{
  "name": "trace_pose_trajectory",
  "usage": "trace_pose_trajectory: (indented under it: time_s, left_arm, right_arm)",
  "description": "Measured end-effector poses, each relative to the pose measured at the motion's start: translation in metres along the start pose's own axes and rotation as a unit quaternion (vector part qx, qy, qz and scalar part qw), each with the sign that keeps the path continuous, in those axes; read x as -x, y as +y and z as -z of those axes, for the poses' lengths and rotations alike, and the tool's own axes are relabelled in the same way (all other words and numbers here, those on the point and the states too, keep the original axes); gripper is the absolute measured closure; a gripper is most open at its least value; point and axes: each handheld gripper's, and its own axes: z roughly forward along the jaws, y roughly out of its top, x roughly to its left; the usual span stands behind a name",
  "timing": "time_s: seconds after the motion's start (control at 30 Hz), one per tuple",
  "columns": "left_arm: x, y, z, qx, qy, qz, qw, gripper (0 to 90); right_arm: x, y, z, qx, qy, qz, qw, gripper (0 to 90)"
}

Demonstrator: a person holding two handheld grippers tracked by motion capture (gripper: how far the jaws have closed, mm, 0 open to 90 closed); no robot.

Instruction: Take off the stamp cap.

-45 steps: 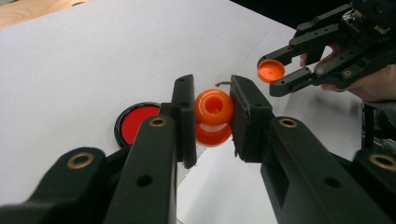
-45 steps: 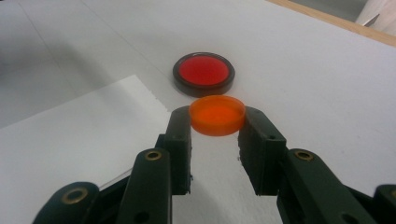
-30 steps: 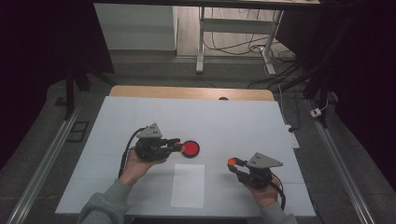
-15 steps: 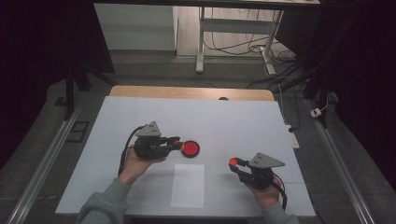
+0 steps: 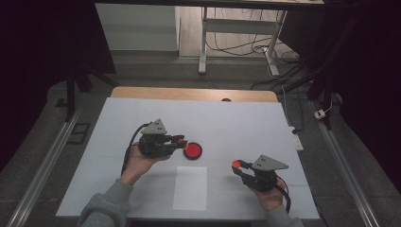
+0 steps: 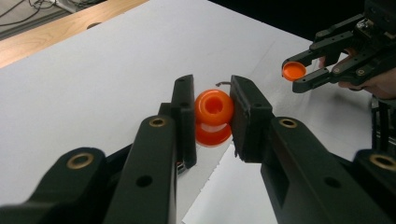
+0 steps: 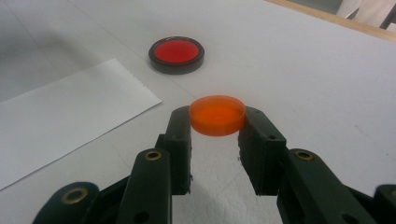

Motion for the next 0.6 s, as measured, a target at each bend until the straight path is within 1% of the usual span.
trace_pose_trajectory:
  time_s: [0.23, 0.4, 0.5, 0.6]
  left_arm:
    - [-0.004, 0.001, -0.009, -0.009, 0.000, 0.001, 1.0000, 72.5]
    - [-0.010, 0.001, -0.019, -0.019, 0.000, 0.002, 0.9998, 72.5]
    - [-0.012, 0.002, -0.026, -0.019, -0.002, 0.002, 0.9998, 72.5]
    - [-0.013, 0.003, -0.032, -0.025, -0.001, -0.002, 0.9997, 72.5]
  right_arm:
    - [0.001, -0.001, 0.001, -0.001, -0.003, -0.001, 1.0000, 64.5]
    - [0.001, -0.001, 0.000, -0.002, -0.003, -0.001, 1.0000, 64.5]
    - [0.001, -0.001, 0.000, -0.004, -0.005, 0.001, 1.0000, 64.5]
    - [0.001, -0.001, 0.000, -0.002, -0.005, 0.000, 1.0000, 64.5]
